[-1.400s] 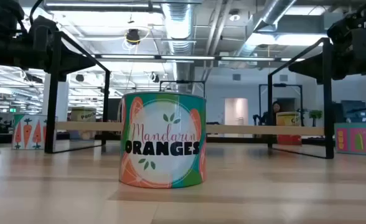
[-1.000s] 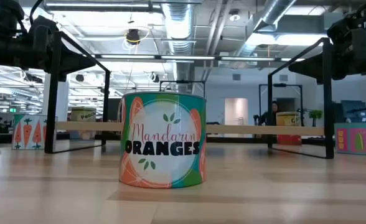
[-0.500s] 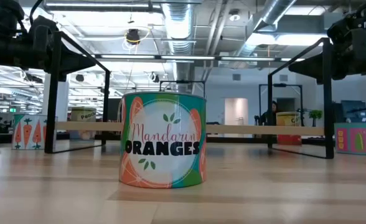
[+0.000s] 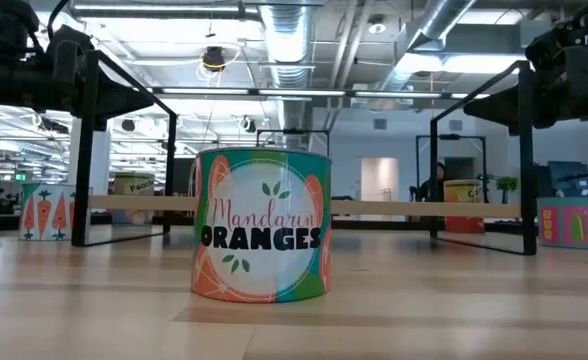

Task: Pick and place cans onto a shelf

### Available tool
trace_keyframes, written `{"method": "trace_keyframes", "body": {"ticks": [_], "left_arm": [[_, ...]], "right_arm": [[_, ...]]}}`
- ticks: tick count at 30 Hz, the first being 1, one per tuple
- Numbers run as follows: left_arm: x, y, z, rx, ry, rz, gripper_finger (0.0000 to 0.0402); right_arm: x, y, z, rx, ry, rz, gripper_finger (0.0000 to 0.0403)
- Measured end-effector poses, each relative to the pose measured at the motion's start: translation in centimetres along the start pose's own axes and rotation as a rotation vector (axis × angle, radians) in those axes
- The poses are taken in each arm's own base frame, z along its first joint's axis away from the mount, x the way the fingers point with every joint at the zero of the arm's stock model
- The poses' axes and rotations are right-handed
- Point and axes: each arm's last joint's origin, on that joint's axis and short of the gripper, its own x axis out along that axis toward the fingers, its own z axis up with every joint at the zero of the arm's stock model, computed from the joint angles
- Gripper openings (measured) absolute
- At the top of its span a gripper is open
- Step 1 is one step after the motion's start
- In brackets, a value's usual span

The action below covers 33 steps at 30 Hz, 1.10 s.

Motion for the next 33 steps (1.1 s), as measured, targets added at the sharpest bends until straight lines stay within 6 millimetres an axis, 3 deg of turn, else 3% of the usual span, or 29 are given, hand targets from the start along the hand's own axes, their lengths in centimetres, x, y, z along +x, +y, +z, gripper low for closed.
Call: {"method": "trace_keyframes", "body": {"ticks": [16,22,33], "left_arm": [[0.0,0.0,0.0,0.000,0.000,0.000,0.0000],[0.0,0.0,0.0,0.000,0.000,0.000,0.0000],[0.0,0.0,0.0,0.000,-0.001,0.000,0.0000]], "right_arm": [[0.0,0.0,0.0,0.000,0.000,-0.004,0.0033],[-0.1,-1.0,0.6,0.023,-0.061,-0.226,0.0033],[0.0,-1.2,0.3,0.015,-0.032,-0.255,0.0033]]}}
